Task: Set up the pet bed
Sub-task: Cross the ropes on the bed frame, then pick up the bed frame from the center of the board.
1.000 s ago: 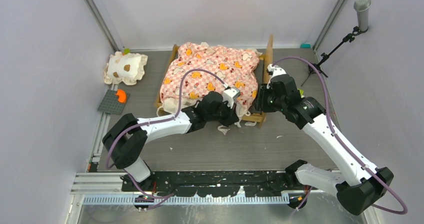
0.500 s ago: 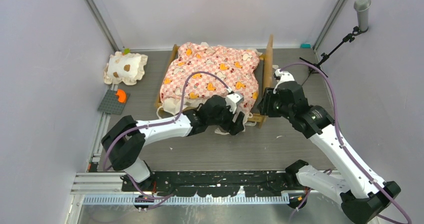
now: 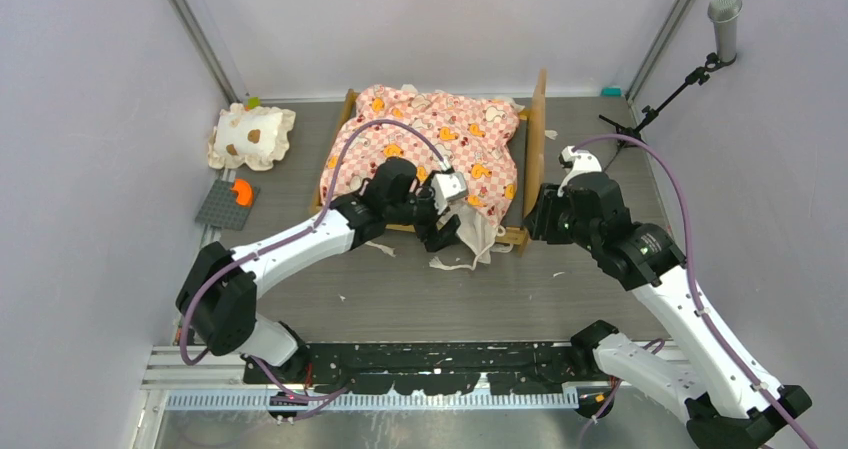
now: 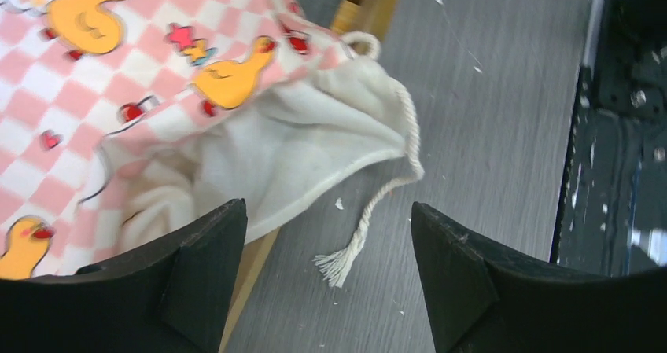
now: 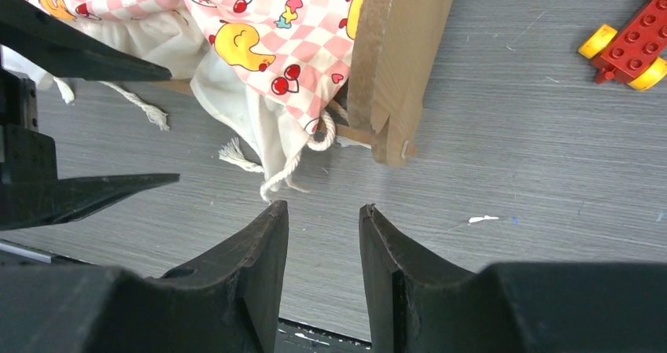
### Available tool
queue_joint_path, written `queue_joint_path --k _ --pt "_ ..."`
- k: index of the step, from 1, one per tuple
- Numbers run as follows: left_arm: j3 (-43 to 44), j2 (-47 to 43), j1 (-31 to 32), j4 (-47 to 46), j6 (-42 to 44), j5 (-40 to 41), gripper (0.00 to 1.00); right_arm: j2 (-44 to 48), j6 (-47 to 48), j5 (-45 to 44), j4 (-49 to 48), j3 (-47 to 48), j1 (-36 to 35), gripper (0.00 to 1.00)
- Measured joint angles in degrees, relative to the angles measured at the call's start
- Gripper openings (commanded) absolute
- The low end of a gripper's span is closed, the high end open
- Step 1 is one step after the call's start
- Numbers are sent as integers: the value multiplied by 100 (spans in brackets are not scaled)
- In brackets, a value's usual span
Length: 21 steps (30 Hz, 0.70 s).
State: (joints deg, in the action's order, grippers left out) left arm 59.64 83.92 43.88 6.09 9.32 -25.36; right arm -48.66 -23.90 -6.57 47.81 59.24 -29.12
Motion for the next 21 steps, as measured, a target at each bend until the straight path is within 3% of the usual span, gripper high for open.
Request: queue_joint_path --k 9,14,19,21 --pt "616 859 72 765 1646 -514 72 330 -13 4 192 0 0 44" --pt "813 1274 57 949 2140 -369 60 472 -37 31 221 -13 0 44" --pt "1047 1593 22 1167 2437 -334 58 553 -48 31 291 -103 0 44" --pt "1110 1707 13 1187 2492 -315 51 557 -50 31 330 -122 0 44"
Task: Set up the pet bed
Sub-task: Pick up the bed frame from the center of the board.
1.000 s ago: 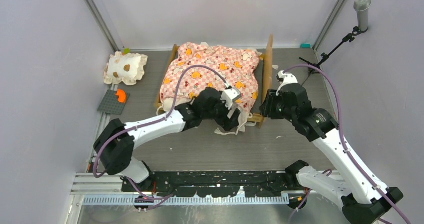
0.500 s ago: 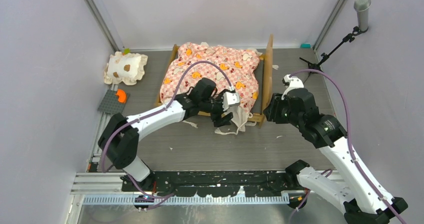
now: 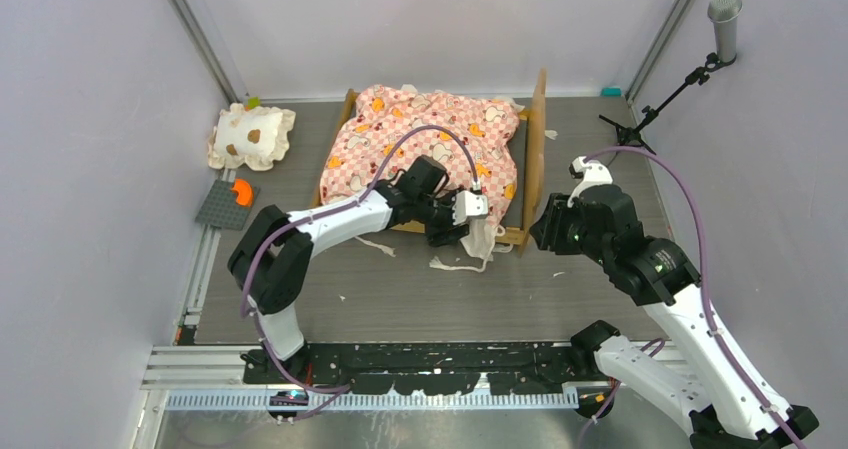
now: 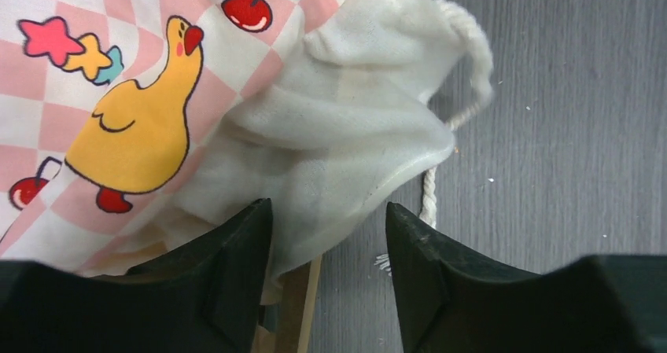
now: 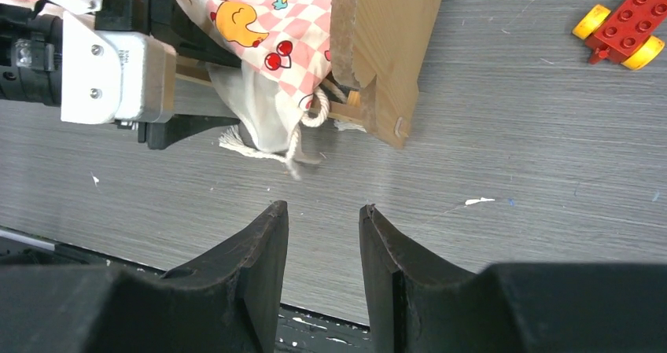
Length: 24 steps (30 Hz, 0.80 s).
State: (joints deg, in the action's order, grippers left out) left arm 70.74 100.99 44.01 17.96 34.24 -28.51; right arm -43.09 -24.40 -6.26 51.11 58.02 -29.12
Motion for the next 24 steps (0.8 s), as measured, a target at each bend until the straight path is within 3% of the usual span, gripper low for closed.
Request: queue_joint_path --k 8,10,17,24 --pt "293 413 -26 155 203 22 1 50 -24 -9 98 -20 0 44" --pt "365 452 -26 291 452 -149 0 90 -39 -11 120 -20 0 44" --pt "706 592 42 765 160 -131 0 496 -144 -114 116 -260 0 44" --pt "1283 767 -20 1058 -184 -122 0 1738 -227 -131 -590 -1445 0 42"
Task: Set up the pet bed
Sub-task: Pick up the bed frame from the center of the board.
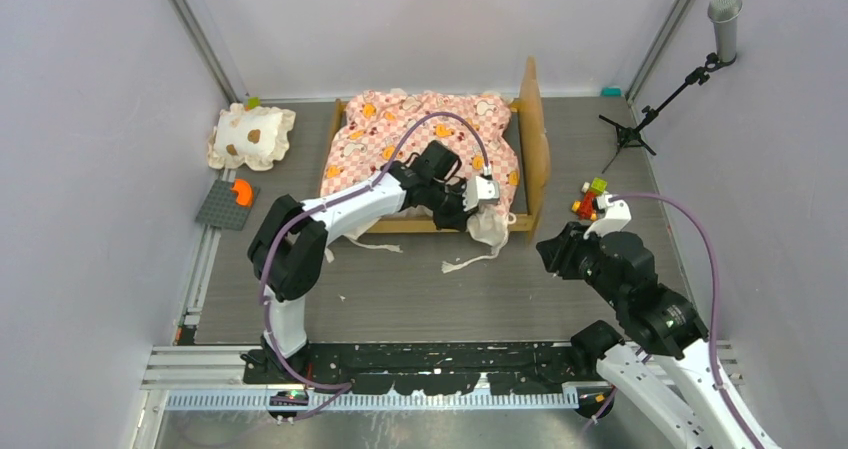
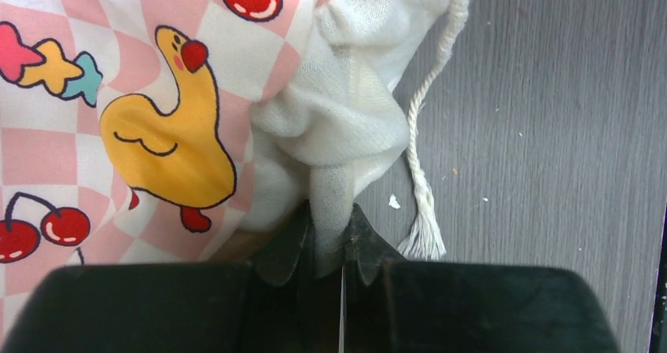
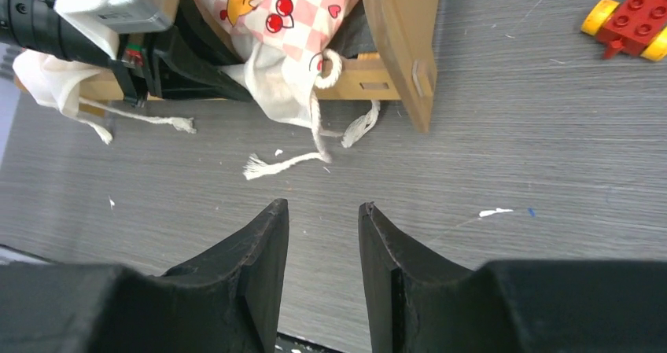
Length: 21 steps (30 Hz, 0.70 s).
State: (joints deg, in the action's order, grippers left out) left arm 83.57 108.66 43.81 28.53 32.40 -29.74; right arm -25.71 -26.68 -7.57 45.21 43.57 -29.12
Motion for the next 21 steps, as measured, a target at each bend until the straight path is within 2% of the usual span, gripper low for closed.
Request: queue_joint_path --k 4,12,17,21 --pt "85 0 -111 -83 -192 -83 0 223 -398 -63 -599 -595 0 38" --pt "85 -11 -380 -149 -369 -160 0 13 -1244 -94 -2376 -1961 -2 42" --pt "85 -83 -463 -142 -435 -157 0 -503 -1613 -286 -3709 -2730 -7 44" --pt "85 -166 -474 -118 -535 -157 0 -1471 -1731 -424 -5071 -3143 -9 46"
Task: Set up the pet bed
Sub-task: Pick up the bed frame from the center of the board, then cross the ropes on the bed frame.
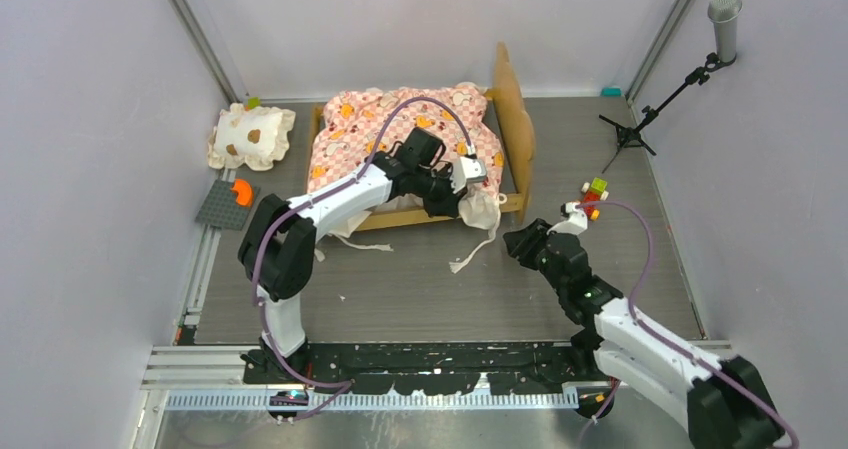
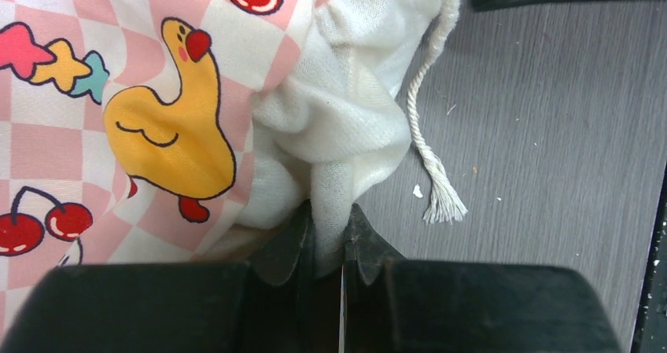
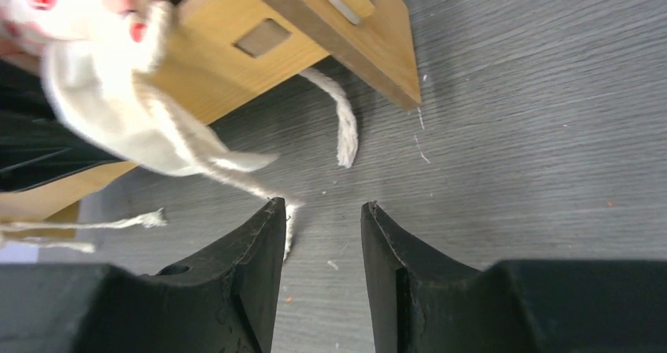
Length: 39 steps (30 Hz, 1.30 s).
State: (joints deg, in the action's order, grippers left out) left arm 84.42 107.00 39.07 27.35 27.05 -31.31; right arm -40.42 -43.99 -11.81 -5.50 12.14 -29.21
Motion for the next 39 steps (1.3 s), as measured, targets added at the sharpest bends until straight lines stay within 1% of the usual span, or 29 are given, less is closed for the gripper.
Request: queue_joint_path --k 5,9,12,19,26,28,30,33,34,36,39 --pt "0 -103 -9 55 -103 -13 0 -1631 9 -85 -1478 -96 -9 48" --pt "0 -160 -22 79 -164 -55 0 -2651 37 -111 -2463 -96 -9 50" --pt "0 -160 -22 81 -173 -66 0 -3289 66 -153 -3180 -96 -9 52" --pt "0 -162 -26 81 -175 -79 0 -4371 114 -372 -4433 -87 -20 53" --pt "0 -170 -31 83 -173 -87 0 -5678 138 -455 -6275 -48 -20 51" --pt "0 -179 -33 87 -175 -92 0 -6072 127 -470 -6811 -7 -20 48" --pt "0 -181 -48 85 -179 -85 0 -6310 111 -507 -7114 31 -20 41" --pt "0 -184 -61 98 -197 -92 0 -6459 90 -577 -7248 55 -20 21" --pt "0 -188 -63 105 -199 -92 0 -6463 85 -621 -7237 48 -20 12" --pt "0 -192 -63 103 -219 -90 0 -6461 94 -699 -7237 24 -20 1" --pt "0 -192 -63 103 -223 -87 0 -6459 90 -741 -7261 -4 -20 1"
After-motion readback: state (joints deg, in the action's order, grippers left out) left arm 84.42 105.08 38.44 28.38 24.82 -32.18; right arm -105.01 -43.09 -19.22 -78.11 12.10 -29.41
